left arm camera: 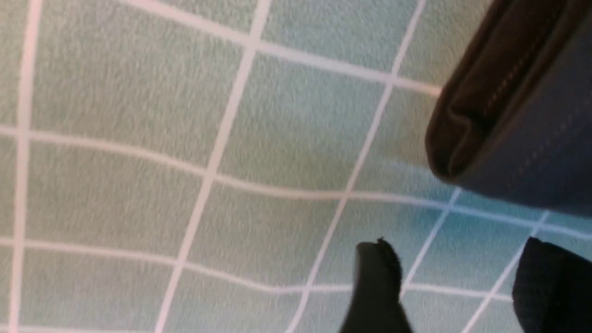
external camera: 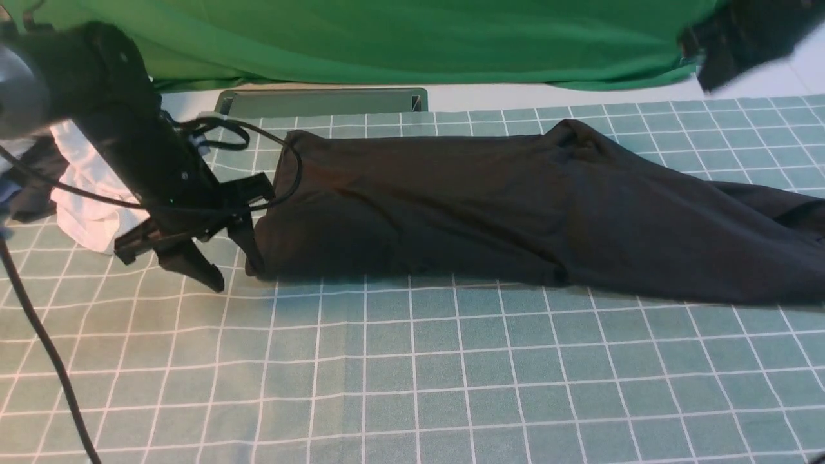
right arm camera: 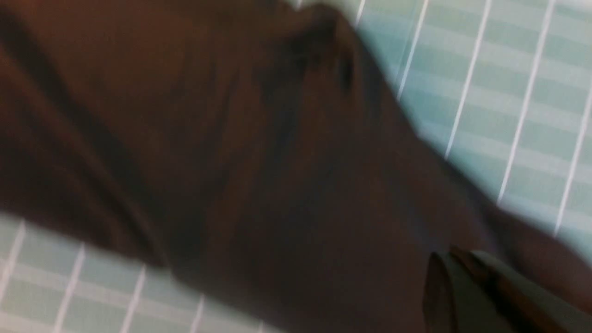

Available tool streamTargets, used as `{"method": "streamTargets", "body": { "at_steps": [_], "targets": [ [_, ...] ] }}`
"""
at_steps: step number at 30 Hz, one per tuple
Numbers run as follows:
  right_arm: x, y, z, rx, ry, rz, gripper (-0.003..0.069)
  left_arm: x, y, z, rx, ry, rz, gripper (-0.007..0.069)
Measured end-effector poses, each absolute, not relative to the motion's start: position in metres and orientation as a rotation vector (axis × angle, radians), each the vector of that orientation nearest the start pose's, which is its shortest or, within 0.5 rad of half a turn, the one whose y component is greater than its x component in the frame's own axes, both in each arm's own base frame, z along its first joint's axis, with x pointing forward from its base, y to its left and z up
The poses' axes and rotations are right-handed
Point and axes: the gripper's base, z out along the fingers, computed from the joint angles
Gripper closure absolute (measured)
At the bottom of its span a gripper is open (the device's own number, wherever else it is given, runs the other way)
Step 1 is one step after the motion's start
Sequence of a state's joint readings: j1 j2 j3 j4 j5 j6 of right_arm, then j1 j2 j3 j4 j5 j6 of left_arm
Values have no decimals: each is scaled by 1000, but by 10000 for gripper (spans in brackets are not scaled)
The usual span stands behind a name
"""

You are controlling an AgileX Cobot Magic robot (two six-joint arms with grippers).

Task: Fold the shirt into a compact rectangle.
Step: 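Pull the folded dark garment lengthwise by its ends to straighten it flat on the table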

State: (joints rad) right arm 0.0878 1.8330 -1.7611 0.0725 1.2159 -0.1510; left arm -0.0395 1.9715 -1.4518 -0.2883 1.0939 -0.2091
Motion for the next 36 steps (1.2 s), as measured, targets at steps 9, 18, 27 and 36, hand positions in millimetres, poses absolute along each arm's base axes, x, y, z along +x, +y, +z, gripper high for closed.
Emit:
{"method": "streamTargets", "body": {
  "at_steps": [9, 18, 27, 36],
  "targets": [
    [361, 25, 292, -275, 2893, 84, 636, 402, -46, 173, -415, 2979, -518, 85],
    [357, 23, 293, -269, 2909, 85, 636, 407, -58, 163, -382, 2957, -598, 238],
    [328, -10, 290, -165, 2950, 80, 636, 409, -56, 164, -328, 2938, -581, 594],
    [310, -101, 244, 364, 2906, 30, 554, 407, -46, 176, -252, 2917, -488, 603]
  ]
}}
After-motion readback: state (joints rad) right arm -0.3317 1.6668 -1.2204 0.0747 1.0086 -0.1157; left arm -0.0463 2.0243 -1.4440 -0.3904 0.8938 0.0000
